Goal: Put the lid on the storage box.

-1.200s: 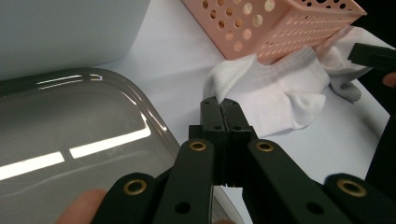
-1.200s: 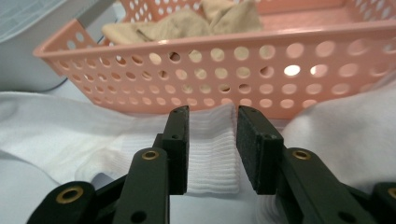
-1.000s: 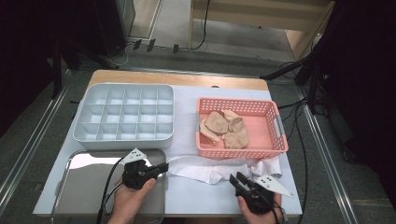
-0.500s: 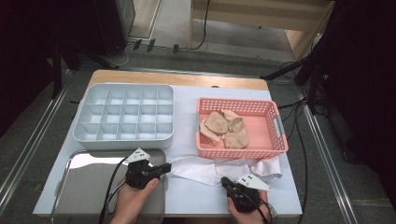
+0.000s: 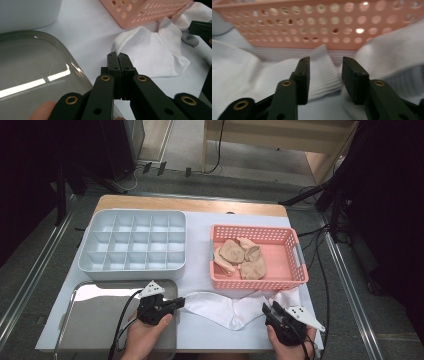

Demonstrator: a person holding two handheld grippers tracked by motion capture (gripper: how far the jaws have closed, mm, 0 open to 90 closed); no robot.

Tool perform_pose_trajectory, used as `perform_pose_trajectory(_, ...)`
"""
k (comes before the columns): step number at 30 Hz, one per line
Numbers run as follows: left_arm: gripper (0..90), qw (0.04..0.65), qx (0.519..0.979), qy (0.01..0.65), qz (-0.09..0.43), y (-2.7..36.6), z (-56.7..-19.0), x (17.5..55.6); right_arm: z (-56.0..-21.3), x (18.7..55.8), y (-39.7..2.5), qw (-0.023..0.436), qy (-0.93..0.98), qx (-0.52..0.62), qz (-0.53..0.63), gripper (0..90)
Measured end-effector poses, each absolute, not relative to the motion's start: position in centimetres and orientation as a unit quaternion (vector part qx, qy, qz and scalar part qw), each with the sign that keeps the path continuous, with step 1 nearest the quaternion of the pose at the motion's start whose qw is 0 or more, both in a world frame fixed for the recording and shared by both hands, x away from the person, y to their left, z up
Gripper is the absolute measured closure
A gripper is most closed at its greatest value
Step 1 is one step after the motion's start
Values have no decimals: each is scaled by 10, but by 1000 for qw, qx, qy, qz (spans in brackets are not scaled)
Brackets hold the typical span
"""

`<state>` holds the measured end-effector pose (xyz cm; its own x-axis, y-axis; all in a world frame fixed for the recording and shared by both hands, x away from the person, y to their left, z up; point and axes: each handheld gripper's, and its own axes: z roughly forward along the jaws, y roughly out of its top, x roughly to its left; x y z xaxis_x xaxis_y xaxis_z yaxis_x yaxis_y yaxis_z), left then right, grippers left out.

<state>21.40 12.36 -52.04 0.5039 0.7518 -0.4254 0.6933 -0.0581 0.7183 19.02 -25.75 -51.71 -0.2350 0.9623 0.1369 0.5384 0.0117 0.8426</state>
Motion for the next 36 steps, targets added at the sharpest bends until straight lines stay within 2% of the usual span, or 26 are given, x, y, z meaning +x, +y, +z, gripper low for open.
perform_pose_trajectory(1, 900, 473, 726, 498, 31, 124, -521, 215, -523, 195, -259, 254, 671, 567, 403, 539)
perform_pose_trajectory(4, 900, 475, 724, 499, 31, 123, -521, 215, -527, 197, -257, 264, 678, 567, 387, 557)
perform_pose_trajectory(7, 900, 473, 728, 495, 29, 121, -521, 214, -533, 198, -249, 258, 704, 549, 369, 689)
perform_pose_trajectory(8, 900, 470, 729, 496, 31, 120, -521, 214, -533, 198, -247, 261, 706, 545, 369, 763)
perform_pose_trajectory(9, 900, 470, 729, 496, 31, 120, -521, 214, -533, 198, -247, 261, 706, 545, 369, 763)
perform_pose_trajectory(11, 900, 468, 729, 498, 30, 118, -520, 215, -530, 199, -247, 254, 711, 548, 361, 818)
perform_pose_trajectory(32, 900, 436, 745, 504, 12, 106, -520, 223, -523, 201, -279, 243, 697, 565, 369, 808)
perform_pose_trajectory(33, 816, 438, 744, 504, 17, 106, -520, 223, -521, 200, -282, 243, 692, 559, 386, 738)
perform_pose_trajectory(35, 784, 441, 740, 508, 20, 107, -519, 223, -519, 199, -283, 240, 687, 562, 393, 716)
perform_pose_trajectory(36, 731, 451, 733, 509, 20, 110, -518, 223, -514, 196, -288, 235, 674, 562, 418, 679)
